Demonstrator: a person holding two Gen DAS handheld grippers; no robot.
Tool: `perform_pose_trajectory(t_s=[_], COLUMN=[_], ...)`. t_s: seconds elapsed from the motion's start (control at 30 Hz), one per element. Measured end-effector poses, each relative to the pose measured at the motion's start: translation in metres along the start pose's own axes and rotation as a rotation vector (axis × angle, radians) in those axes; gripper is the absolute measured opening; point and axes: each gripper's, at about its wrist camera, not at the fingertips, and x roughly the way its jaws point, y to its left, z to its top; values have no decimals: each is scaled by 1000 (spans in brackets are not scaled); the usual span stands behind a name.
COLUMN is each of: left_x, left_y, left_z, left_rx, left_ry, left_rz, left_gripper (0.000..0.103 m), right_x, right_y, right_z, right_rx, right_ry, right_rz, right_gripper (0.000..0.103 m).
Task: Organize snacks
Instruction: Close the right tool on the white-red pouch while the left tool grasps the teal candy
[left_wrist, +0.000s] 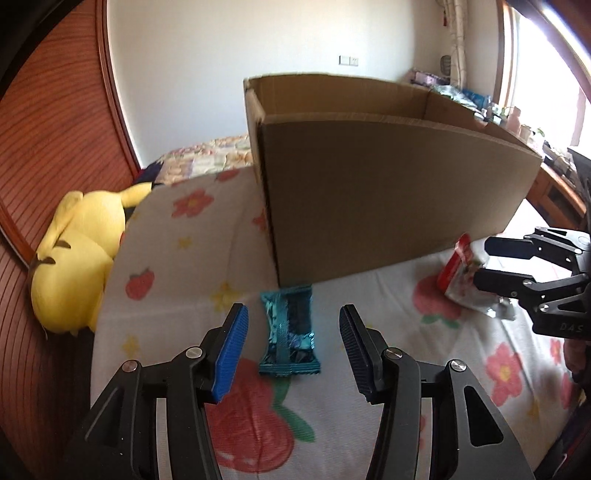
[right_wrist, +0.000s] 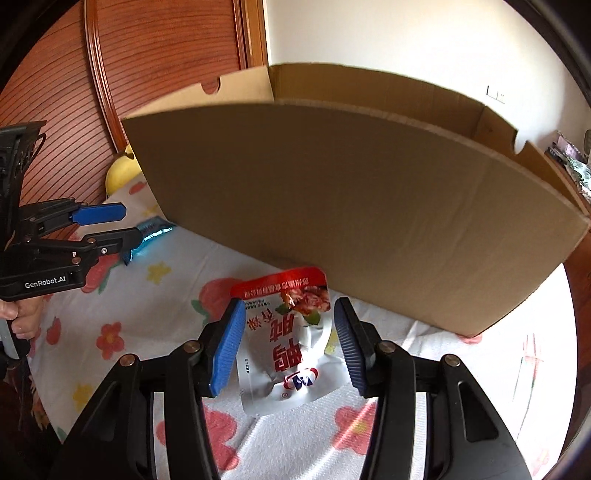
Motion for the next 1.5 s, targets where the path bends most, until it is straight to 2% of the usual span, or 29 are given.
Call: perform_pose_trajectory(t_s=[0.3,0.87,0.97,1.03,1.37,1.5], left_x=[23,20,19,18,-4,-12], left_y=[2,11,10,8,10,7], left_z=[3,-9,-10,-11,-22,-23], left_rx=[-10,-43,-38,-33,-114,-101], left_ry=[40,21,14,13,-3,-11], left_rz=[14,-7,-9,-4,-58,-60], left_gripper=[54,53,36,31,29,29], right_x=[9,17,19,19,22,22], right_y=[1,9,11,11,15,15], right_z=[-3,-5,-4,-3,-2,-2], right_rx=[-5,-50,-51,-49,-55,-55], right_ry=[28,32,32,32,35,35], right_rz=[-1,-32,-32,-32,-26,-27], right_gripper=[51,57,58,58,61,62])
